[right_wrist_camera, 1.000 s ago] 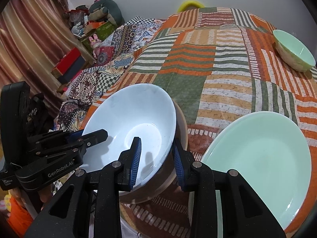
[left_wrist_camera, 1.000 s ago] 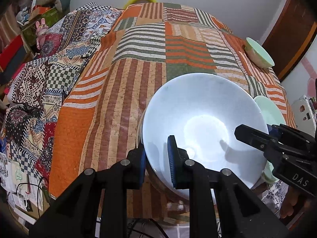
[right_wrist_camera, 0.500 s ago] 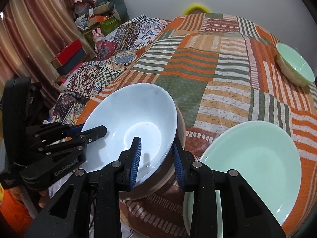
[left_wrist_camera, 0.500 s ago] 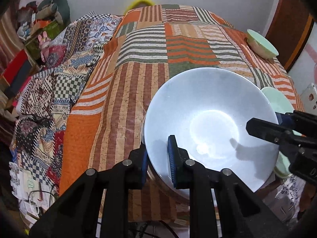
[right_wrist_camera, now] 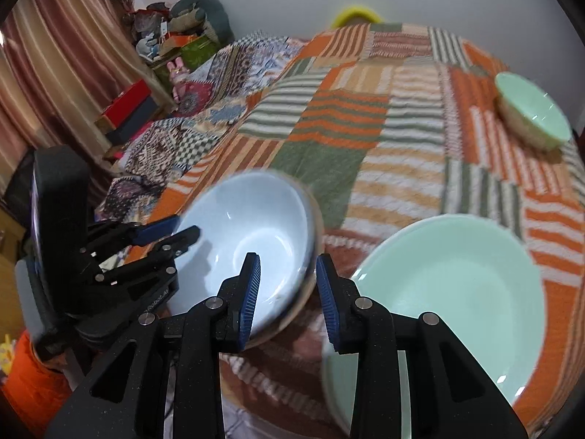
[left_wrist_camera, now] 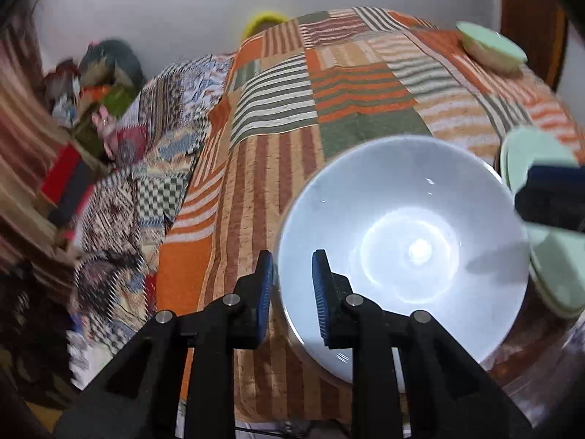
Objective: Organize plates and bowls
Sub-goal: 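Lower the white dotted bowl onto the pink bowl and open both tools, then move both tools to the small mint green bowl and grip its rim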
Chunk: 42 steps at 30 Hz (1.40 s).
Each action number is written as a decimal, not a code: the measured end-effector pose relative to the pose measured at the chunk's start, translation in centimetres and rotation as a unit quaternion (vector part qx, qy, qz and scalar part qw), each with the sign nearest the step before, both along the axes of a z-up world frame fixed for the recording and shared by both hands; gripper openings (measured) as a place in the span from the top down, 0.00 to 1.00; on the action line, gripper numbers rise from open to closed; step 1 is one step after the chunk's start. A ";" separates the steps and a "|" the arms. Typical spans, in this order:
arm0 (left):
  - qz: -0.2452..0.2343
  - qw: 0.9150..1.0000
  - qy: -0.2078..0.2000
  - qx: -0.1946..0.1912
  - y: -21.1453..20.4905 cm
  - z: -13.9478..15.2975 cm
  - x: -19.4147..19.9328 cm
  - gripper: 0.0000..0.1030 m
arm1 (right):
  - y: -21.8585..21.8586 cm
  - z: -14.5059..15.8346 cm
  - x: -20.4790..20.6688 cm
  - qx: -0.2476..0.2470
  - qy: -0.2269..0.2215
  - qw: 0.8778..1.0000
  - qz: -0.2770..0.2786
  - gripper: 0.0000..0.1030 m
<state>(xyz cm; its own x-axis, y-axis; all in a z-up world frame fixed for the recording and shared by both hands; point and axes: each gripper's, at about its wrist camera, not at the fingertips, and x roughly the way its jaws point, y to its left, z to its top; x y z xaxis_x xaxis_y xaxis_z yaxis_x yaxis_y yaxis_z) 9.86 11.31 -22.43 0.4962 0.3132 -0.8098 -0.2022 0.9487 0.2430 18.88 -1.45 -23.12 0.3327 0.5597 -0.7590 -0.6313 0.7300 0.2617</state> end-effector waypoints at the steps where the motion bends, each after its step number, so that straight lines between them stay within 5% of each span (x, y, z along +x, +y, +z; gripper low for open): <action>1: -0.003 1.000 0.003 0.013 -0.4 -0.2 0.0 0.78 | -0.2 0.0 0.2 0.004 0.003 1.000 -0.002 0.64; 5: -0.011 0.999 0.008 0.032 -1.0 -0.2 0.1 0.78 | -1.1 -0.1 0.5 0.004 0.005 1.000 -0.013 0.63; 9: -0.009 0.999 -0.006 -0.051 0.0 1.4 0.1 0.75 | -2.4 0.2 0.7 0.010 0.003 1.000 -0.024 0.63; 19: -0.023 0.985 -0.065 -0.158 -0.3 6.9 0.9 0.71 | -6.8 2.7 2.2 0.027 -0.031 0.997 -0.067 0.55; 25: -0.038 0.977 -0.117 -0.172 -1.6 10.9 2.1 0.59 | -10.8 4.6 4.6 0.029 -0.063 0.991 -0.111 0.55; 31: -0.048 0.971 -0.152 -0.180 -2.9 13.1 4.0 0.41 | -14.9 5.5 7.7 0.042 -0.085 0.981 -0.170 0.40; 36: -0.052 0.966 -0.152 -0.203 -3.8 13.1 6.4 0.22 | -17.2 5.2 11.5 0.049 -0.077 0.974 -0.206 0.40; 42: -0.055 0.970 -0.123 -0.200 -4.8 11.5 9.8 0.20 | -18.7 3.0 17.4 0.038 -0.057 0.968 -0.243 0.40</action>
<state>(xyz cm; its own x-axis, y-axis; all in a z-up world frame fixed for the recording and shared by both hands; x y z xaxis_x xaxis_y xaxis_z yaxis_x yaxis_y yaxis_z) 19.62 6.55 -10.93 0.7029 -0.0677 -0.7080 -0.0995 0.9763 -0.1922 36.29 -20.12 -20.08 0.6502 0.3683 -0.6645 -0.2461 0.9296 0.2745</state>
